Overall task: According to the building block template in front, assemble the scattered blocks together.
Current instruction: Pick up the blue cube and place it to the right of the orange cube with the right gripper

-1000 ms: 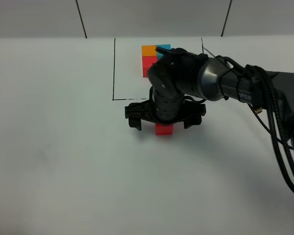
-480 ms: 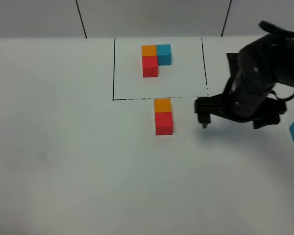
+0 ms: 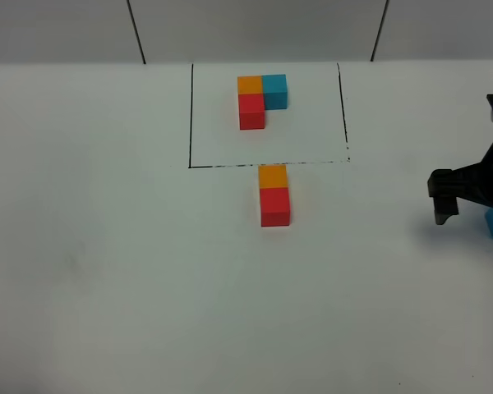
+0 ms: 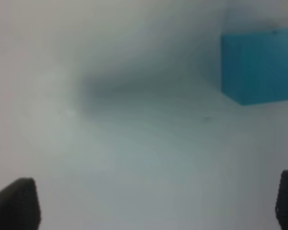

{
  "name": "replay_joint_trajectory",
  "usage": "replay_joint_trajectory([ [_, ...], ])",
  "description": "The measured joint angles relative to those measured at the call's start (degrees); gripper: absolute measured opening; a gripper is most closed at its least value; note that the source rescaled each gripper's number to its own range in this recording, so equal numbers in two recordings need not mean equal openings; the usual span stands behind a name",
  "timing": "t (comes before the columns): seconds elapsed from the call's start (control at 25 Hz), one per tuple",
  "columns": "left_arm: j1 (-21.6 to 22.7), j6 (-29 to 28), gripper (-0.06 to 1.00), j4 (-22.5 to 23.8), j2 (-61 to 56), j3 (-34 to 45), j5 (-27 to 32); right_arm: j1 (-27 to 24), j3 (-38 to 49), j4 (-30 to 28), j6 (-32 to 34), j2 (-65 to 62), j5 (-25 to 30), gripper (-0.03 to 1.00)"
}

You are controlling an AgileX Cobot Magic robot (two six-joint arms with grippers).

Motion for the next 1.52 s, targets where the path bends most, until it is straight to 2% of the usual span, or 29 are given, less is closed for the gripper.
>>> replay_joint_trajectory([
  [0.2,0.0,0.0,0.61,0.0,0.0,0.0,0.0,-3.4,0.0,0.2,-8.5,-0.1,-3.4,1.0],
  [0.36,0.0,0.0,0.61,0.0,0.0,0.0,0.0,-6.0,0.0,1.2,-12.2,0.3,-7.0,1.0],
  [0.72,0.0,0.0,0.61,0.0,0.0,0.0,0.0,-11.6,0.0,4.0,-21.7,6.2,-6.8,1.0],
  [1.04,0.0,0.0,0.61,0.0,0.0,0.0,0.0,-16.1,0.0,6.0,-25.1,11.1,-10.4,1.0],
  [1.24,0.0,0.0,0.61,0.0,0.0,0.0,0.0,-16.3,0.0,6.7,-26.5,13.3,-11.0,0.99],
  [1.4,0.0,0.0,0.61,0.0,0.0,0.0,0.0,-16.5,0.0,6.9,-26.8,14.3,-12.0,0.87],
  [1.52,0.0,0.0,0.61,0.0,0.0,0.0,0.0,-17.0,0.1,7.0,-26.8,14.6,-13.0,0.69],
])
